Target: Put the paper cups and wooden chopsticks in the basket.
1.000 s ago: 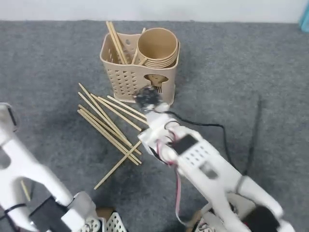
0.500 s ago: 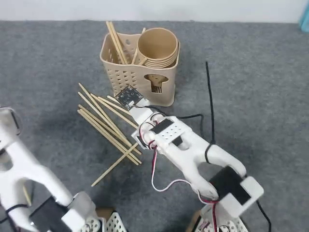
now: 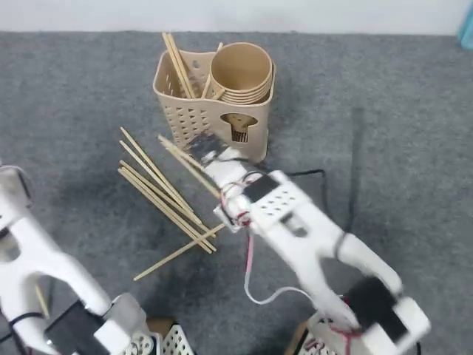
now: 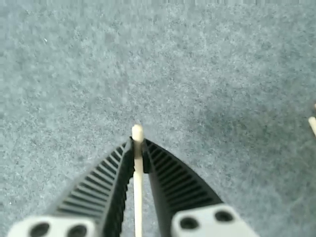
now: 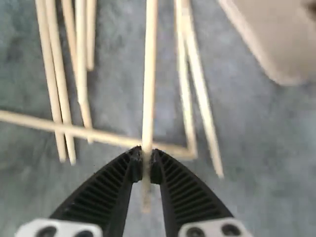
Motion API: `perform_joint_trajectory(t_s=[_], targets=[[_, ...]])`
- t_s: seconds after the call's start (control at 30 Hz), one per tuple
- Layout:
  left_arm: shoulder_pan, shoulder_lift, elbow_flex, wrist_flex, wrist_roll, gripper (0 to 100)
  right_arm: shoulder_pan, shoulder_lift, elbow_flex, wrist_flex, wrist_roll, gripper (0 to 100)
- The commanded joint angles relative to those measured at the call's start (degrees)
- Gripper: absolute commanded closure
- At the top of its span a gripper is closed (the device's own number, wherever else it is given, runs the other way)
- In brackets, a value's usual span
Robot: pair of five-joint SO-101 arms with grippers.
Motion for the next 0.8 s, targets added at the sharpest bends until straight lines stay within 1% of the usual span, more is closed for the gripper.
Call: perform_joint_trajectory(t_s=[0.0, 0.03, 0.13, 0.23, 0.33, 0.47, 0.57, 0.63, 0.7, 0.77], targets=[[-0.26, -2.64, 0.31, -1.23, 0.7, 99, 5.32, -12.7, -2.64, 11.03, 0.7, 99.1], [-0.26, -2.64, 0.31, -1.23, 0.7, 99, 6.99, -14.99, -2.64, 14.02, 1.41, 99.1], [-0.26, -2.64, 0.31, -1.14, 0.7, 99, 13.23, -21.49, -1.23, 23.34, 6.86, 99.1], [-0.26, -2.64, 0.31, -0.97, 0.7, 99, 22.11, -27.91, 5.54, 27.65, 12.22, 99.1], [-0.26, -2.64, 0.31, -0.97, 0.7, 99, 34.07, -35.47, 16.18, 26.24, 20.31, 99.1], [-0.26, -2.64, 0.31, -0.97, 0.7, 99, 50.51, -46.2, 31.3, 20.26, 32.0, 99.1], [-0.26, -2.64, 0.31, -0.97, 0.7, 99, 61.41, -53.93, 41.32, 16.57, 39.74, 99.1], [-0.26, -2.64, 0.31, -0.97, 0.7, 99, 67.21, -58.59, 46.86, 14.99, 43.78, 99.0], [-0.09, -2.64, 0.31, -0.97, 0.7, 99, 71.78, -62.29, 49.58, 14.37, 46.24, 98.7], [0.09, -2.64, 0.22, -0.88, 0.7, 99, 74.07, -65.19, 50.29, 15.25, 46.59, 94.1]])
